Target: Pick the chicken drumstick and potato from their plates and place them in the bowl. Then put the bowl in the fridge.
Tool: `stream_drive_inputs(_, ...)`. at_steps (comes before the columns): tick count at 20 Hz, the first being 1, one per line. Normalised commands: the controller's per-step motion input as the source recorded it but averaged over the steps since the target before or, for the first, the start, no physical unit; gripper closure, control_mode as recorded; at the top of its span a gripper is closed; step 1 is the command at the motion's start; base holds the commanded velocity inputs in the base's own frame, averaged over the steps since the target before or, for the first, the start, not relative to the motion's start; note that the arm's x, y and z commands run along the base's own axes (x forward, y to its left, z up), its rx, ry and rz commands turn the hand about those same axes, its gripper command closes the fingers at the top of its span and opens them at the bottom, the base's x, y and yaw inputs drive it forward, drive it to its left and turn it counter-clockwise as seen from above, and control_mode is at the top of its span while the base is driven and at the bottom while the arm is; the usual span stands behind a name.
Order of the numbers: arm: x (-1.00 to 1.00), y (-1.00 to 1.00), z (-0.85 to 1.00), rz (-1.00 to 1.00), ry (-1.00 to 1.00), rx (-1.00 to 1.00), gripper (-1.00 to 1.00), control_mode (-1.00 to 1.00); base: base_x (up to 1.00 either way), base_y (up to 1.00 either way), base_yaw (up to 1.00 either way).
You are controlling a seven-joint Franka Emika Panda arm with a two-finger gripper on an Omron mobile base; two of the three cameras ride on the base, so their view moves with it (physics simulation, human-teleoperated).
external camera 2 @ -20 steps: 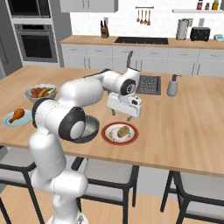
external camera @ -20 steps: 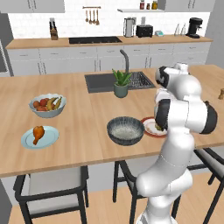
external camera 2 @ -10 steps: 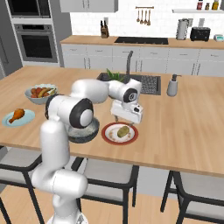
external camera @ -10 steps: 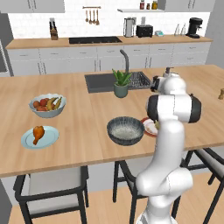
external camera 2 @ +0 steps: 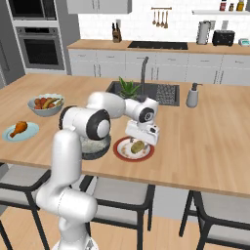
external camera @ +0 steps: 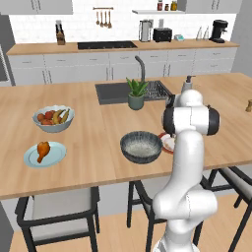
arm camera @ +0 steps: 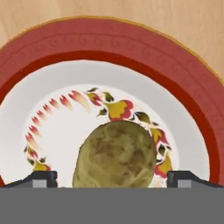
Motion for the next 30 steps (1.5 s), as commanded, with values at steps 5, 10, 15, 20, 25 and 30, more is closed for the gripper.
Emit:
stream_drive_inputs(5, 0.03, 0.04, -0.31, 0.0, 0.03, 0.0, -1.0, -1.0, 0.0, 0.0, 0.0)
stream_drive_inputs(10, 0.02, 0.01, -0.25, 0.0, 0.0, 0.0, 1.0, -1.0, 0.0, 0.0, 0.0)
stream_drive_inputs(15, -0.16, 0.01, 0.07, 0.0, -0.02, 0.0, 1.0, -1.0, 0.0, 0.0, 0.0)
stream_drive_inputs(20, -0.43, 0.37, 0.71, 0.03, -0.14, -0.07, 1.0, -1.0, 0.0, 0.0, 0.0)
stream_drive_inputs(25, -0.32, 0.74, 0.89, 0.03, -0.16, -0.04, 1.0, -1.0, 0.0, 0.0, 0.0)
stream_drive_inputs(30, -0.41, 0.99, 0.36, 0.02, -0.04, -0.01, 1.0, -1.0, 0.0, 0.0, 0.0)
